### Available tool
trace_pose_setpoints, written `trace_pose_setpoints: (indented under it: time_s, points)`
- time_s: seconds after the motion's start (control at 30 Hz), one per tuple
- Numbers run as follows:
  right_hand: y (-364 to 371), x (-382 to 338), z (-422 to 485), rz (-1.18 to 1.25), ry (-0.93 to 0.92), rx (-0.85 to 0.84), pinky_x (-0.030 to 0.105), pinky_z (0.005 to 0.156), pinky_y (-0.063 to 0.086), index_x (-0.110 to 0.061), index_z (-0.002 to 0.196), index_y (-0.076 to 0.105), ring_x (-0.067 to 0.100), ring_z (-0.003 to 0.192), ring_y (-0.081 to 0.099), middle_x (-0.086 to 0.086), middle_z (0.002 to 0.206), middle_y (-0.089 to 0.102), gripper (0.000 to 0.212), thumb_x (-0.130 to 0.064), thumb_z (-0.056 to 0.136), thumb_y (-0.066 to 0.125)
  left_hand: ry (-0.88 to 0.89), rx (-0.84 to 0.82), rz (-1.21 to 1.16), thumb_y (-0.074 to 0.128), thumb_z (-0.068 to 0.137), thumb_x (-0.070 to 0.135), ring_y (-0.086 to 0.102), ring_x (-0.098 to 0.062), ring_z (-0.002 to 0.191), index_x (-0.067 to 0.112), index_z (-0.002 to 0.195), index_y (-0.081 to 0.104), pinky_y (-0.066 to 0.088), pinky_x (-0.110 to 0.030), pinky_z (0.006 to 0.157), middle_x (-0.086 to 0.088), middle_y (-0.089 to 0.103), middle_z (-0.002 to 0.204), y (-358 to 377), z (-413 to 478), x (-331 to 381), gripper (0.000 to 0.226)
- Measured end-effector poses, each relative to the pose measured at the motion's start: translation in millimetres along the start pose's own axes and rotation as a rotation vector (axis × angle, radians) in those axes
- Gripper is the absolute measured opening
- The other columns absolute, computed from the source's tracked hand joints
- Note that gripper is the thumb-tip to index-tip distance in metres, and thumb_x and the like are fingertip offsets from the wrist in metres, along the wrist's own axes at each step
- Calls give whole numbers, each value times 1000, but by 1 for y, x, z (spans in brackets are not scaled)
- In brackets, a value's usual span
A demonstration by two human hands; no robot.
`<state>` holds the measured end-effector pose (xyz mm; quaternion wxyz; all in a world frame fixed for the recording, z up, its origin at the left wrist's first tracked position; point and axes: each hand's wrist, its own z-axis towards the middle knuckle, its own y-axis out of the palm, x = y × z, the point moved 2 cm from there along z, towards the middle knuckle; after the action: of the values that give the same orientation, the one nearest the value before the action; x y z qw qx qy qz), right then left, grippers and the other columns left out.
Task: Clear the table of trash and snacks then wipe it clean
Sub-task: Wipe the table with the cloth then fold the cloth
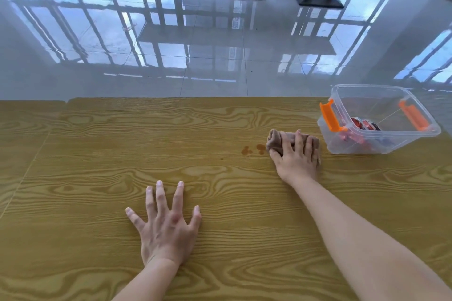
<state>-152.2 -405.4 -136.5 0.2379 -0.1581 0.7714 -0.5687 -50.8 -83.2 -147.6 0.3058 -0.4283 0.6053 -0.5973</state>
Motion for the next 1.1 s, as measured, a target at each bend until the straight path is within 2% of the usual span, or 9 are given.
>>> trace_pose_setpoints:
  time_s: [0.27,0.37,0.53,0.63,0.77,0.87,0.93,1.03,1.1]
  points:
    - [31,36,-107,-85,-368,104,44,121,4,-55,151,7,22,153,-10,-7,167,-6,64,-74,91,20,3,-8,13,16,85,73,-1,-29,150,42,152,16,-1,-72,111,-9,9,163,1,0,1,74]
    - [15,34,-66,-88,-239,64,44,123,-3,-59,148,-4,20,151,-20,-6,166,-14,64,-73,90,17,2,-16,18,17,85,73,0,-29,151,42,152,17,-2,-72,111,-9,10,163,0,0,1,74]
    - [-2,-16,16,15,34,-23,52,120,-11,-45,154,2,29,149,-23,1,165,-18,65,-66,96,23,-5,-10,22,18,85,74,-1,-28,151,43,152,17,-3,-71,112,-7,10,164,1,1,1,74]
    - [5,-15,-13,3,-116,-7,50,121,-9,-48,153,1,27,150,-21,-2,165,-18,63,-65,96,23,-1,-10,20,19,85,73,0,-28,151,42,152,17,-3,-71,112,-8,10,164,0,0,1,74]
    - [34,15,-123,-11,-379,129,48,121,5,-45,154,17,30,153,-1,1,167,1,62,-68,96,20,1,-22,24,21,85,73,2,-29,151,40,152,20,-2,-72,112,-9,12,163,0,0,1,75]
    - [31,26,-124,-78,-429,84,46,121,5,-51,152,11,26,153,-5,-3,167,-2,61,-71,95,18,-1,-26,16,20,85,73,2,-29,151,40,152,20,-2,-72,112,-9,12,163,-2,-1,3,75]
    - [13,13,-82,-52,-325,96,47,123,4,-50,152,12,26,153,-8,-1,167,-3,62,-67,95,28,1,-26,20,17,85,73,-1,-28,151,41,153,18,-4,-71,112,-8,10,164,-3,-1,3,76]
    - [-13,-22,-28,13,-132,134,50,119,18,-26,140,47,35,148,17,11,160,28,48,-47,97,50,-9,-26,10,14,83,74,-8,-26,151,43,153,12,-6,-70,112,-6,3,165,-4,-1,3,76]
    - [-21,-38,-24,74,-241,210,46,106,37,-19,113,63,34,130,44,9,136,57,26,-31,91,60,-7,-29,1,13,83,74,-11,-25,150,44,153,9,-7,-69,112,-6,0,165,-5,-1,4,76]
